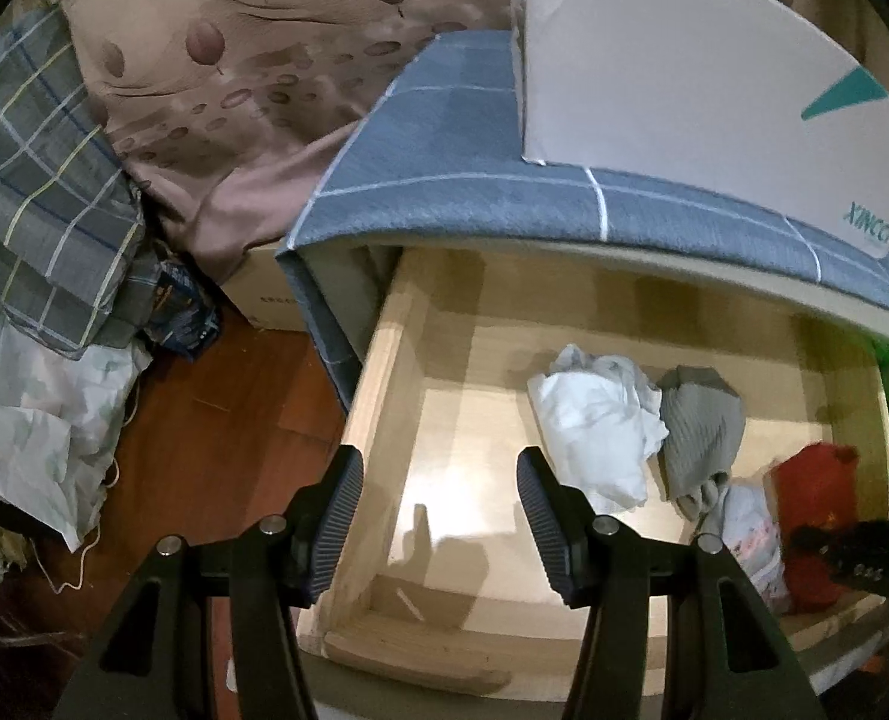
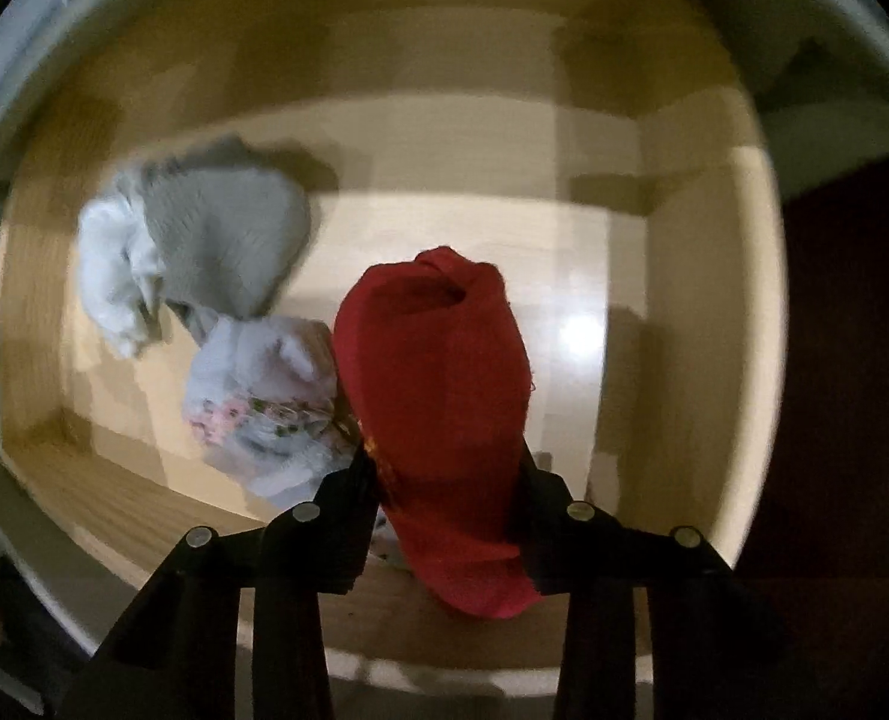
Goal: Take underwear out of drawer
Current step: 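Grasp the white crumpled underwear with the left tool while the right holds the red sock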
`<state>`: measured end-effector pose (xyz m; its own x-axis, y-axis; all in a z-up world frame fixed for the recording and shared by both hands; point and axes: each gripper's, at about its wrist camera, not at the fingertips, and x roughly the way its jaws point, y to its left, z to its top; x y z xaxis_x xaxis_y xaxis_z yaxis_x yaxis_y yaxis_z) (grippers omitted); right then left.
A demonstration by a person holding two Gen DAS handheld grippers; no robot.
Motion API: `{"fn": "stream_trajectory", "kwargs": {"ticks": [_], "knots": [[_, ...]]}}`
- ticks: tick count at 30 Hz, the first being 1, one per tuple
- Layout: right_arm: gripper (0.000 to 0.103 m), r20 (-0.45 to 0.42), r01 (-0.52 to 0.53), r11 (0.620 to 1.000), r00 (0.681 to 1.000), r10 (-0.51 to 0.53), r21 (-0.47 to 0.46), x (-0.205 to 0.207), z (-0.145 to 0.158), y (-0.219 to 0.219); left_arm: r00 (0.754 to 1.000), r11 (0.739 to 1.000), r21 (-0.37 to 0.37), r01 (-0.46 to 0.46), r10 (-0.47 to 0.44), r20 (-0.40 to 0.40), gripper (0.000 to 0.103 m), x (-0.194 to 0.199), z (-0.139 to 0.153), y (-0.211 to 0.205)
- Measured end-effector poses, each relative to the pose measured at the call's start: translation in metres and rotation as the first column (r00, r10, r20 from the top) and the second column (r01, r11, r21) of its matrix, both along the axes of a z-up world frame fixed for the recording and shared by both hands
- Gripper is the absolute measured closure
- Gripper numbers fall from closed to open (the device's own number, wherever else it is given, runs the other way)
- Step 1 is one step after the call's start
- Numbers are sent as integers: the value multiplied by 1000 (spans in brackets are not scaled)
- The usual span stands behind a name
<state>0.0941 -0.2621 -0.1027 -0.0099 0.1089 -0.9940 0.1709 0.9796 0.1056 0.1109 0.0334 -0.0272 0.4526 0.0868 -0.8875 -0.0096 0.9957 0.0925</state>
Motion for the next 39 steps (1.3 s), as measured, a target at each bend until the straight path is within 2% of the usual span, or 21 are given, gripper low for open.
{"fn": "stream_trajectory", "kwargs": {"ticks": [6,11,15,20,29,33,34,36,39], "knots": [[67,65,54,996,996,-58,64,-29,14,-6,995,998,-13,56,-57,-77,48,3,-13,-10],[67,72,67,994,995,-74,90,-25,20,-5,990,995,-53,86,-92,-106,48,8,-18,-16],[67,66,112,983,990,-122,143,-25,20,-10,990,993,-94,73,-83,-110,48,19,-21,-18],[67,55,159,966,983,-174,204,-27,18,-17,985,992,-87,87,-98,-142,48,39,-29,-29],[66,44,168,958,982,-183,234,-26,19,-27,963,986,-69,152,-164,-213,48,69,-55,-57],[66,40,178,953,980,-194,247,-28,20,-31,955,987,-66,147,-159,-249,48,80,-69,-61],[66,39,179,952,980,-194,249,-28,21,-31,955,987,-63,146,-157,-251,48,82,-71,-62],[66,38,179,951,980,-195,252,-28,20,-30,953,988,-58,144,-154,-261,40,85,-75,-63],[66,36,177,951,981,-192,254,-27,20,-28,946,989,-84,123,-142,-290,38,90,-83,-59]]}}
